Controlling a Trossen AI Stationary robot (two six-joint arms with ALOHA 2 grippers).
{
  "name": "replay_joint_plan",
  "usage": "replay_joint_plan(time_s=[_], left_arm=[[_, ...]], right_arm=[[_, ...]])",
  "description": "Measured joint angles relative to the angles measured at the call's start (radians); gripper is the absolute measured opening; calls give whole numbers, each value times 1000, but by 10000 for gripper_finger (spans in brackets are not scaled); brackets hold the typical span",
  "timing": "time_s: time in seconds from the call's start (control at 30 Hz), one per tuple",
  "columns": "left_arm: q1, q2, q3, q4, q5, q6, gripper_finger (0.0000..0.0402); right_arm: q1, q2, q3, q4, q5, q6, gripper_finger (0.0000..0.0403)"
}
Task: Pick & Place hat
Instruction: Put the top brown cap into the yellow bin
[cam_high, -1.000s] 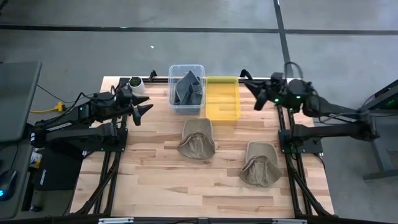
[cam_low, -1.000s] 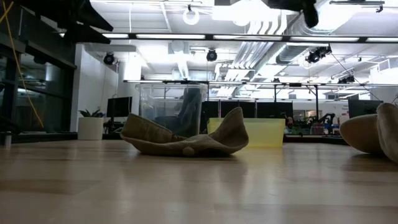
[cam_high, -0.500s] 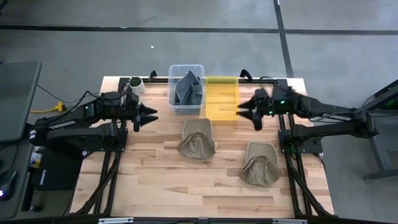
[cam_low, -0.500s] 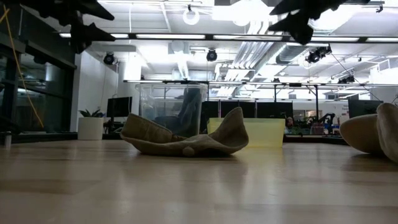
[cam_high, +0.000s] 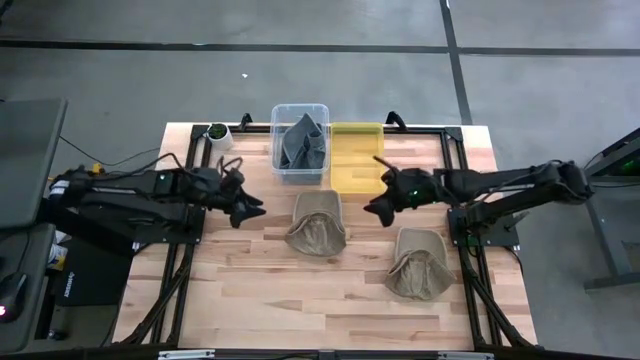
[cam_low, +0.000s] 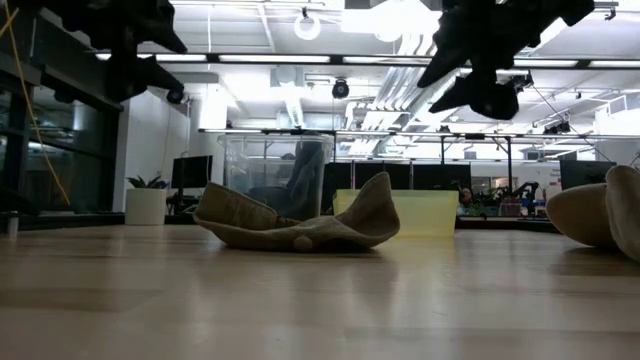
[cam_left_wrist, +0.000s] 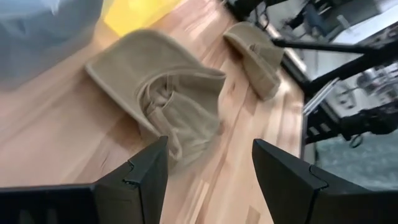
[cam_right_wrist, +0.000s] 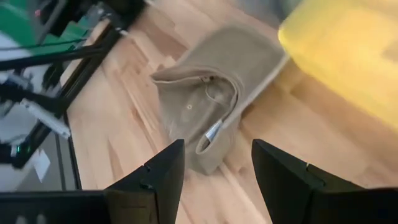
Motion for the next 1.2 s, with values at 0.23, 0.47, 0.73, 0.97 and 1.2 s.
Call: replay_joint_plan(time_s=[0.23, 0.47, 0.73, 0.97, 1.2], left_arm=[[-126, 102, 0, 0, -209, -165, 208], [-140, 297, 1, -2, -245, -301, 208], [-140, 519, 49, 18, -196, -346, 208], [-140, 665, 191, 10, -187, -88, 208], [-140, 771, 259, -18, -196, 95, 208]], right_arm=[[37, 58, 0, 6, 56, 129, 182], [30, 34, 0, -108, 130, 213, 182], [26, -17, 0, -276, 175, 221, 181], [26, -37, 0, -332, 174, 148, 181], [26, -37, 0, -356, 171, 62, 181]])
